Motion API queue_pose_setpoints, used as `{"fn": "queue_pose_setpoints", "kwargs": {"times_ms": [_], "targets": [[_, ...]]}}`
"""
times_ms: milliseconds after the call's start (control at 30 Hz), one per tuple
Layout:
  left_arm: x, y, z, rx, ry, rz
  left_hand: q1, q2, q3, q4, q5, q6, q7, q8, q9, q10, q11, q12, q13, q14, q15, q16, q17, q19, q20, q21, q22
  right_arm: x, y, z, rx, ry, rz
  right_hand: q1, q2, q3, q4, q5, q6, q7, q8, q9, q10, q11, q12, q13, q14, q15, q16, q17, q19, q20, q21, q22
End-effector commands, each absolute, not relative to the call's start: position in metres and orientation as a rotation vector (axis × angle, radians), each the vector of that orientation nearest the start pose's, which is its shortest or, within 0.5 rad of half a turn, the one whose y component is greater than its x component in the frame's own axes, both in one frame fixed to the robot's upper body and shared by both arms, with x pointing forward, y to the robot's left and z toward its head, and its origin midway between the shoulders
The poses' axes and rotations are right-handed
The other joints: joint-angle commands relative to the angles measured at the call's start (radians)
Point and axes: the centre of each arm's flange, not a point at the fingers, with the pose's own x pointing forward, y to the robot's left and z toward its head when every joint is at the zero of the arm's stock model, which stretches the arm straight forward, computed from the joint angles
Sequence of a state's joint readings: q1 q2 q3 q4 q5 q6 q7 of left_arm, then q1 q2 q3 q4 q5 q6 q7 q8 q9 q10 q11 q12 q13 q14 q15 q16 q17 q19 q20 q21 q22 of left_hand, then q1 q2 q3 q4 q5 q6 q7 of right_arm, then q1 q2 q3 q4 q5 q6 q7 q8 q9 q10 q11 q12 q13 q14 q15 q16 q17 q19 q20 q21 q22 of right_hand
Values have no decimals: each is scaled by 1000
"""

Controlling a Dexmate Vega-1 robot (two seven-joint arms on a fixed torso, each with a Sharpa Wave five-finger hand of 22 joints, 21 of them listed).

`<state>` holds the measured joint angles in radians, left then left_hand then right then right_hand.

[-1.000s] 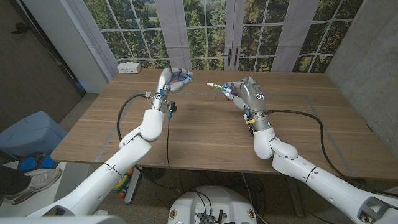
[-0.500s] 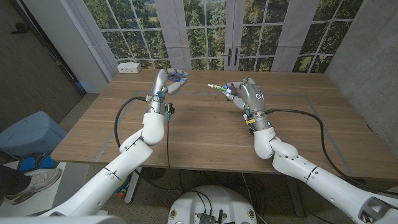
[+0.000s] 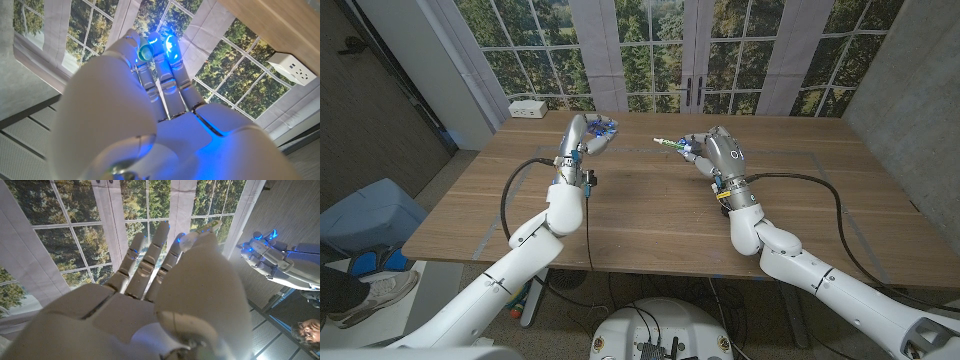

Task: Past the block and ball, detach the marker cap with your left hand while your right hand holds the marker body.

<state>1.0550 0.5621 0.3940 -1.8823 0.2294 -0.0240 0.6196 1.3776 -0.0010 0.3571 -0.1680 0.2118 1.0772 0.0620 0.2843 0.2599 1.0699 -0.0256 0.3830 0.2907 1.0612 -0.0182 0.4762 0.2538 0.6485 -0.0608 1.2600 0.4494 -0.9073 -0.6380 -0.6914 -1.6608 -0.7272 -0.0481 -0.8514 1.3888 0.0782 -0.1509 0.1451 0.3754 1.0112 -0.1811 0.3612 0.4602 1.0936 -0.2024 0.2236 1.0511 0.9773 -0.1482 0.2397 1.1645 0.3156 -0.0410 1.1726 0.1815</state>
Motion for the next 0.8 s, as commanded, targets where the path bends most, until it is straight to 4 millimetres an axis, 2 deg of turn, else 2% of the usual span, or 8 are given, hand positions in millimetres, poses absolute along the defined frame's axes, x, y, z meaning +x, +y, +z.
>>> {"fn": "queue_pose_setpoints", "kwargs": {"times_ms": [33, 800], "targets": [[532, 216, 8, 659, -892, 309, 8, 19, 0, 2, 3, 2, -3, -4, 1, 38, -40, -6, 45, 156, -222, 5, 2, -6, -129, 8, -1, 550, -170, -44, -1123, -1102, -335, 84, 89, 3, 1, -1, 15, -3, 2, 0, 12, -5, 7, 3, -1, -82, 0, 2, -5, -154, 4, 2], [537, 216, -7, 774, -794, 322, 4, 22, 0, 1, 2, 1, -3, -13, -1, 37, -44, -18, 45, 152, -223, 1, 7, -19, -127, 25, -15, 572, -175, -58, -1106, -908, -187, 84, 88, 7, 0, -6, 19, -1, 1, -3, 14, -5, 5, -1, 0, -82, 0, 1, -4, -153, 1, 1]]}}
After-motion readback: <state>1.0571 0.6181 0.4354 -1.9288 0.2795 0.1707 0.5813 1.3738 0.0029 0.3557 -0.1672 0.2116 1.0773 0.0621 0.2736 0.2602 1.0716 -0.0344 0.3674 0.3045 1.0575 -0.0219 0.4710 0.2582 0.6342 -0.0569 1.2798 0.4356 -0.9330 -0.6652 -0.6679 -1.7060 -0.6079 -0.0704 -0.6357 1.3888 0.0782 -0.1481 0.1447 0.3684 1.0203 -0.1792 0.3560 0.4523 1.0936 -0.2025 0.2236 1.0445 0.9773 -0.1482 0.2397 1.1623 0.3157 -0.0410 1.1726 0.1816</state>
